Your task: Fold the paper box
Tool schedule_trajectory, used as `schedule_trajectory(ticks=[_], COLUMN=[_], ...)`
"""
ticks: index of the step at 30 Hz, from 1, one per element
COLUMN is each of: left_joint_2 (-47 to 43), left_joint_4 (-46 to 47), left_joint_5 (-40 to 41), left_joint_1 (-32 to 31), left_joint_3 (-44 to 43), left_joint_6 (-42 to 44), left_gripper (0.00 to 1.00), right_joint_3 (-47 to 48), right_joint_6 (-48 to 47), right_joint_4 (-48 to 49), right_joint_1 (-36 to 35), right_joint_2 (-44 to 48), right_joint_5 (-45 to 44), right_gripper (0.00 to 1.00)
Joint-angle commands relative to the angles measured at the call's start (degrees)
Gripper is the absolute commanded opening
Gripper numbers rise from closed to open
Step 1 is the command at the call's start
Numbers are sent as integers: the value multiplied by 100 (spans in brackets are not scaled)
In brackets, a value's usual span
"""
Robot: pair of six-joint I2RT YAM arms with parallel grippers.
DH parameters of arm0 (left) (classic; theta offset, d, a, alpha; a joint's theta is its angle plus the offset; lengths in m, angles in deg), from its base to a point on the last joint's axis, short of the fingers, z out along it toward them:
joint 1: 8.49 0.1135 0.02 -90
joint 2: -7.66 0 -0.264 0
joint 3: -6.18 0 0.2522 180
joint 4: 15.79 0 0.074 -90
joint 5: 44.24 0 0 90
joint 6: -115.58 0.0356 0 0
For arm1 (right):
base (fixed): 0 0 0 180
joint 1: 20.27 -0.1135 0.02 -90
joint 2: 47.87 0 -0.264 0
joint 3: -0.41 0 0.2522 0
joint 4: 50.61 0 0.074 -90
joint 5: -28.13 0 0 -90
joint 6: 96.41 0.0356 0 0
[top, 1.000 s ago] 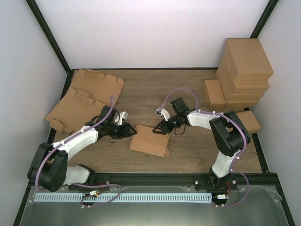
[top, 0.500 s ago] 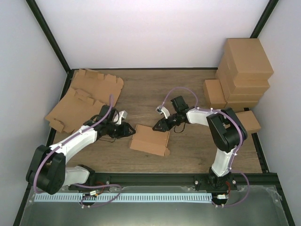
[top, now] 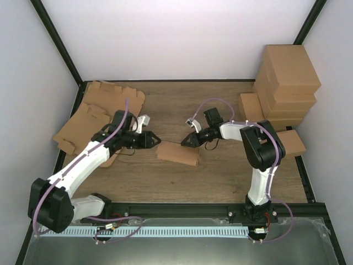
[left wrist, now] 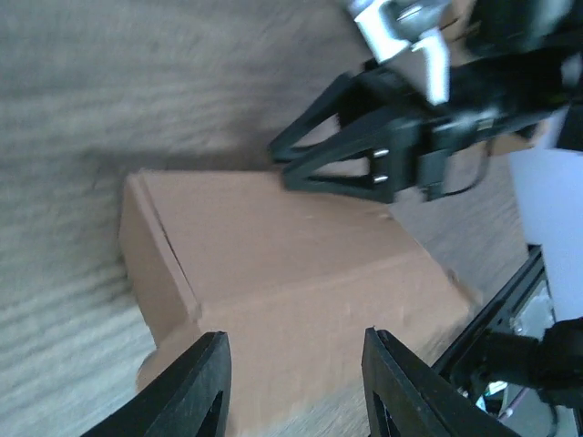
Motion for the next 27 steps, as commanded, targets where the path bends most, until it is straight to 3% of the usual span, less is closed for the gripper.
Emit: schedule_trajectory(ticks=[1,6,13,17,19,22,27], left_joint_2=[-260,-538,-316,-233,-168,-118,248], left_joint_4=[-276,-158,623,931,828,792,1097], left_joint_5=[25,-108,-806,-389,216,964,1380], left_joint_1=[-21,-22,-131,-262,-265,-244,-197], left_joint_3=[-664,-893,-165,223,237,190,-2], left_joint_6=[292,350,125,93,167,265,390], left_gripper=[43,43,35,35,36,42,57], right_joint_3=[164,418,694,729,740,697,491], right_joint_6=[-100,-236,-299,-186,-88,40,479], right_joint_4=[-143,-245,-362,-334,-336,-401,-593], right_joint_1=[188,207,213,397,509,541,537], right_joint_2=[-477,-611,-721,-510,-304,163,1062], right_joint_5=[-204,-177,-204,-483,-604,-1091,-1966], right_gripper=[32,32,32,34,36,40,44])
